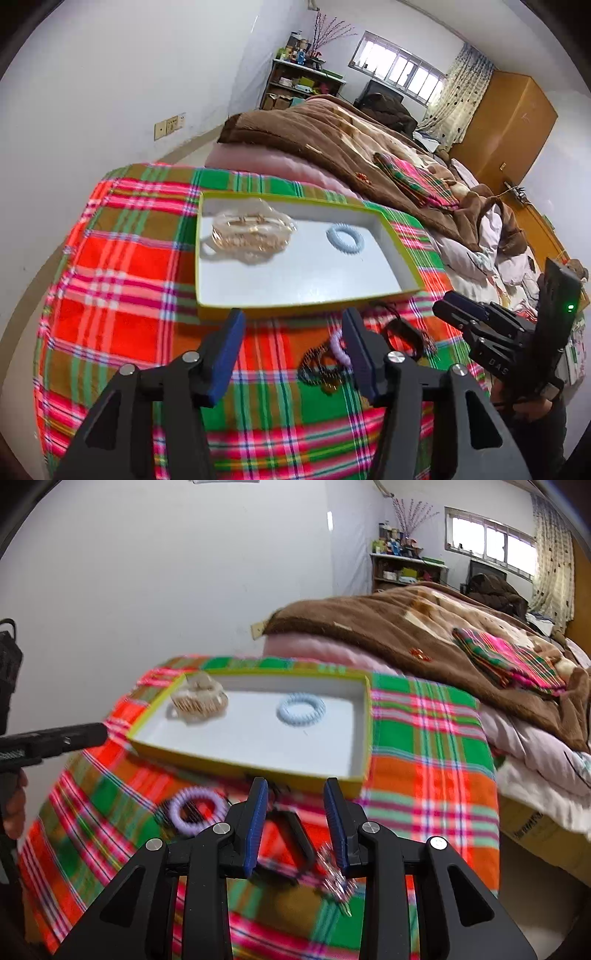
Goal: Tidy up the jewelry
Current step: 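Move the right gripper to the pink rhinestone hair clip and grasp it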
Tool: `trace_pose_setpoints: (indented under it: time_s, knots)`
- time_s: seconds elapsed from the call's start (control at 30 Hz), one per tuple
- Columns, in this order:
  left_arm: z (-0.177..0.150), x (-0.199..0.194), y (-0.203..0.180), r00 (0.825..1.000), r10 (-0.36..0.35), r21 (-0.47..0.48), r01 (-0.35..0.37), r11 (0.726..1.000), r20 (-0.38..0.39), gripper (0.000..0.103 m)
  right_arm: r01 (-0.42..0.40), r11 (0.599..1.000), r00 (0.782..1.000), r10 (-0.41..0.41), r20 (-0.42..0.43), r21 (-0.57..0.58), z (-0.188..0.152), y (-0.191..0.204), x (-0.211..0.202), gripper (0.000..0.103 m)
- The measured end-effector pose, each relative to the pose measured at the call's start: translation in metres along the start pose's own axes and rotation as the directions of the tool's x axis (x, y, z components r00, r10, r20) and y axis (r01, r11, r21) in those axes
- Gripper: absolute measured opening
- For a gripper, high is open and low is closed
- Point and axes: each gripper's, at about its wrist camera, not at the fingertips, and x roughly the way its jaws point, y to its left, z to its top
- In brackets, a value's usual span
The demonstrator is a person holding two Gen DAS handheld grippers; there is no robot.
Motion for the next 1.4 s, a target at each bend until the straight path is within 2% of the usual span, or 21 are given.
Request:
trace_pose_setpoints:
  time_s: [0.37, 0.53, 0.7, 0.73, 0.8, 0.83, 1.03, 1.17, 1.33, 1.4]
  knots:
    - [-0.030, 0.011, -0.006, 0.999, -0.005, -0.002, 0.005, 1.000, -0.048, 0.064, 0.014, 0.998, 1.000, -0.013, -0.012, 0.067, -0.038, -0.029, -0.012, 0.032]
    - [-0.039, 0.016, -0.011, 0.997, -0.029, 0.006, 0.029, 1.000, -0.071, 0.066, 0.050, 0.997, 0.998, -0.048, -0.047, 0.051, -0.048, -0.038, -0.008, 0.032]
    - [-0.046, 0.022, -0.012, 0.995, -0.034, -0.016, 0.033, 0.999, -0.094, 0.068, 0.031, 0.999, 0.997, -0.030, -0.072, 0.013, -0.049, -0.037, 0.002, 0.033]
    - [-0.046, 0.023, -0.012, 0.995, -0.034, -0.020, 0.032, 0.999, -0.097, 0.068, 0.024, 1.000, 0.997, -0.024, -0.074, 0.008, -0.048, -0.037, 0.004, 0.036]
    - [-0.047, 0.023, -0.014, 0.994, -0.034, -0.022, 0.032, 0.999, -0.101, 0.069, 0.007, 1.000, 0.996, -0.006, -0.085, 0.005, -0.047, -0.036, 0.009, 0.057]
    - [-0.047, 0.023, -0.015, 0.994, -0.033, -0.021, 0.031, 0.999, -0.102, 0.069, 0.001, 1.000, 0.996, -0.002, -0.089, -0.001, -0.047, -0.036, 0.011, 0.058]
    - [-0.046, 0.025, -0.020, 0.994, -0.017, -0.007, 0.016, 1.000, -0.110, 0.069, -0.011, 1.000, 0.996, 0.010, -0.094, -0.015, -0.047, -0.036, 0.015, 0.057]
    - [-0.046, 0.027, -0.024, 0.993, -0.013, 0.000, 0.013, 1.000, -0.117, 0.069, 0.037, 0.997, 0.992, -0.045, -0.121, -0.069, -0.050, -0.032, 0.021, 0.058]
    - [-0.046, 0.031, -0.026, 0.992, -0.001, 0.001, 0.001, 1.000, -0.127, 0.069, 0.030, 0.995, 0.992, -0.041, -0.120, -0.097, -0.052, -0.029, 0.022, 0.057]
    - [-0.045, 0.032, -0.026, 0.992, 0.003, -0.001, -0.004, 1.000, -0.129, 0.069, 0.026, 0.994, 0.992, -0.039, -0.118, -0.110, -0.051, -0.027, 0.022, 0.052]
